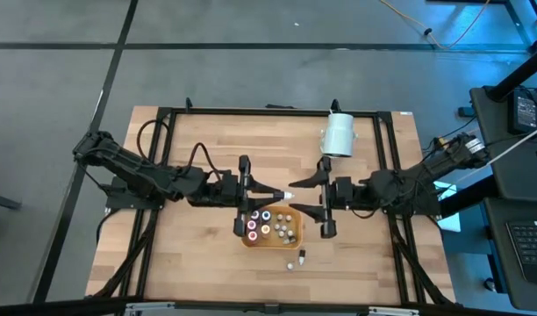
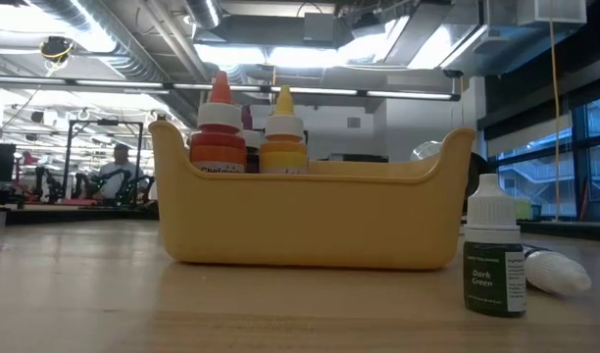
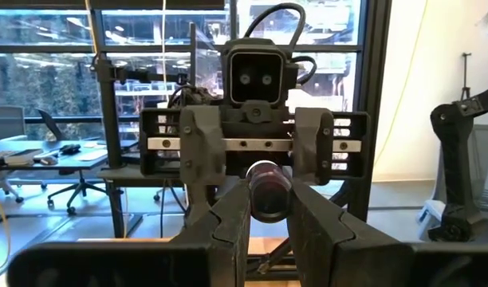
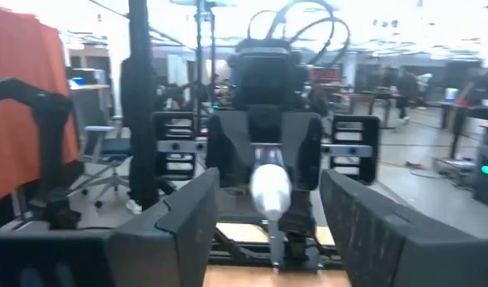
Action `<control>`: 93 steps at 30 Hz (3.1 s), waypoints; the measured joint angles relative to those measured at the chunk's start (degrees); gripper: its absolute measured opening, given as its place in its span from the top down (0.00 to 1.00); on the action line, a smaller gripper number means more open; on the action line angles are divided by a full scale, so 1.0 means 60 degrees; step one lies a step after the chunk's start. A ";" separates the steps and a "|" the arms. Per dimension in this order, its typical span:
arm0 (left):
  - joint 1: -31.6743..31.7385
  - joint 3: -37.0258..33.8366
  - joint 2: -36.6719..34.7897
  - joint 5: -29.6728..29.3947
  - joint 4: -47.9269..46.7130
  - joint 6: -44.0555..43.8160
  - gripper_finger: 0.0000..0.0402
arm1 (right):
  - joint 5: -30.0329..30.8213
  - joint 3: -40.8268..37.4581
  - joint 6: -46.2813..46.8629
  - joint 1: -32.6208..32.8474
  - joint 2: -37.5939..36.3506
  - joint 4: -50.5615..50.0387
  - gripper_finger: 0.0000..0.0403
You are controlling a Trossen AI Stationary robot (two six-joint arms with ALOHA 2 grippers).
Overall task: Pick & Place food coloring
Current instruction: Put the small red food coloring bottle in the yellow bin, then put the small black food coloring bottle in the yellow bin
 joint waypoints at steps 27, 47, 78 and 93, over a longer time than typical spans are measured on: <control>0.0106 -0.0004 0.0000 0.0058 0.0007 -0.0062 0.80 | -0.0745 0.0004 0.0220 -0.0402 0.0036 -0.0076 0.87; 0.0110 -0.0004 0.0004 0.0066 0.0004 -0.0060 0.75 | -0.0689 0.0007 0.0936 -0.0402 0.0047 -0.0492 0.86; 0.0106 -0.0007 0.0004 0.0066 -0.0437 -0.0069 0.74 | -0.0662 0.0007 0.1701 -0.0398 0.0040 -0.2451 0.87; 0.0106 -0.0007 0.0004 0.0066 -0.0537 -0.0076 0.74 | -0.0676 0.0007 0.1880 -0.0395 0.0040 -0.2640 0.87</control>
